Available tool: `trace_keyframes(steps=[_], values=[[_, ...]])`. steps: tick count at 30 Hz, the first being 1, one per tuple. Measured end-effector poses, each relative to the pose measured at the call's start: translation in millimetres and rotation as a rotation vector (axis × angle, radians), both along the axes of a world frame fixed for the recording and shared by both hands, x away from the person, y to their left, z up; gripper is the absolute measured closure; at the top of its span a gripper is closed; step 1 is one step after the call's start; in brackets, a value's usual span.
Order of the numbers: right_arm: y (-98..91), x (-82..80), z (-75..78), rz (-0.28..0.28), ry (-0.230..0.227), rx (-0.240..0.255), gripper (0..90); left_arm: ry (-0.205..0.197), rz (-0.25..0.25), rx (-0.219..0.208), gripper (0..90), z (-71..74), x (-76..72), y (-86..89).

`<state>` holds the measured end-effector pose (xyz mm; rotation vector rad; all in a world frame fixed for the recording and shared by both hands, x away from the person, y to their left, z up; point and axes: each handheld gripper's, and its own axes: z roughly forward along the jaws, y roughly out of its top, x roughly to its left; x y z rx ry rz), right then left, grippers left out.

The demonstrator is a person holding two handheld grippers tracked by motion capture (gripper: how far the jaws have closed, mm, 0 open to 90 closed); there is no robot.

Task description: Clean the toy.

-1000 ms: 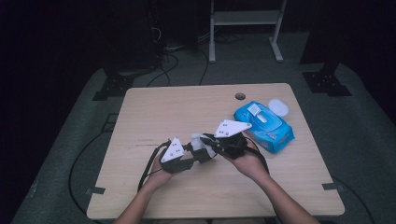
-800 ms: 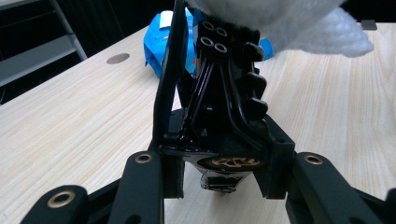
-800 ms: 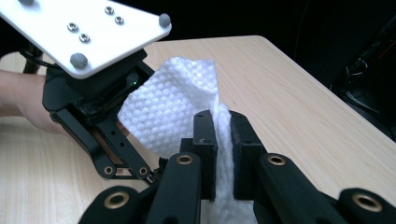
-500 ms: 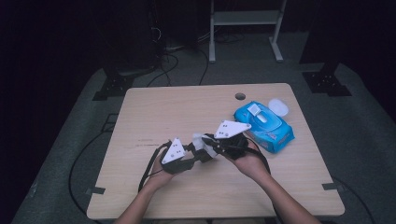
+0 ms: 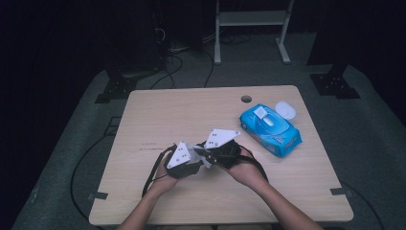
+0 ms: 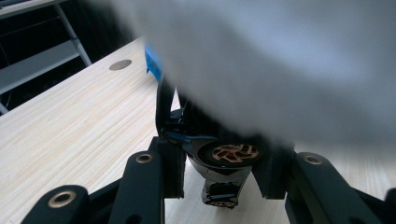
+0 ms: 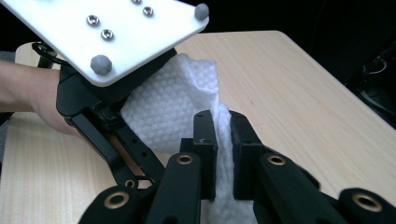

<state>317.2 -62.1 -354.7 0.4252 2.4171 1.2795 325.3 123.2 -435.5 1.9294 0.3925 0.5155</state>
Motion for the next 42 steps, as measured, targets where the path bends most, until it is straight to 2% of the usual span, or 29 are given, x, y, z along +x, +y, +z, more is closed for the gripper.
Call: trace_keyframes(steps=[5,9,13,17,23,35,42], values=[[-10.9,3.0,4.4,-0.029,-0.006,0.022,82.7,0.000,-0.003,-0.018,60.4,1.5,0.1,-0.1],[-21.4,5.1,6.9,-0.054,-0.002,0.042,82.6,-0.007,-0.005,-0.013,60.4,2.2,0.3,0.6],[-30.6,6.5,6.1,-0.079,-0.010,0.044,82.6,-0.001,-0.003,-0.026,60.3,1.2,0.3,1.2],[-41.1,11.0,3.3,-0.113,0.015,0.059,82.6,-0.006,-0.005,-0.017,60.3,1.7,0.4,0.5],[-48.9,15.4,1.8,-0.139,0.020,0.058,82.6,-0.005,-0.003,-0.024,60.3,1.2,0.4,0.5],[-40.9,14.3,3.6,-0.100,0.038,0.082,82.6,0.000,-0.013,-0.031,60.3,0.5,0.8,1.1],[-40.9,13.6,3.0,-0.092,0.042,0.070,82.7,0.000,-0.019,-0.034,60.2,0.4,0.6,0.4]])
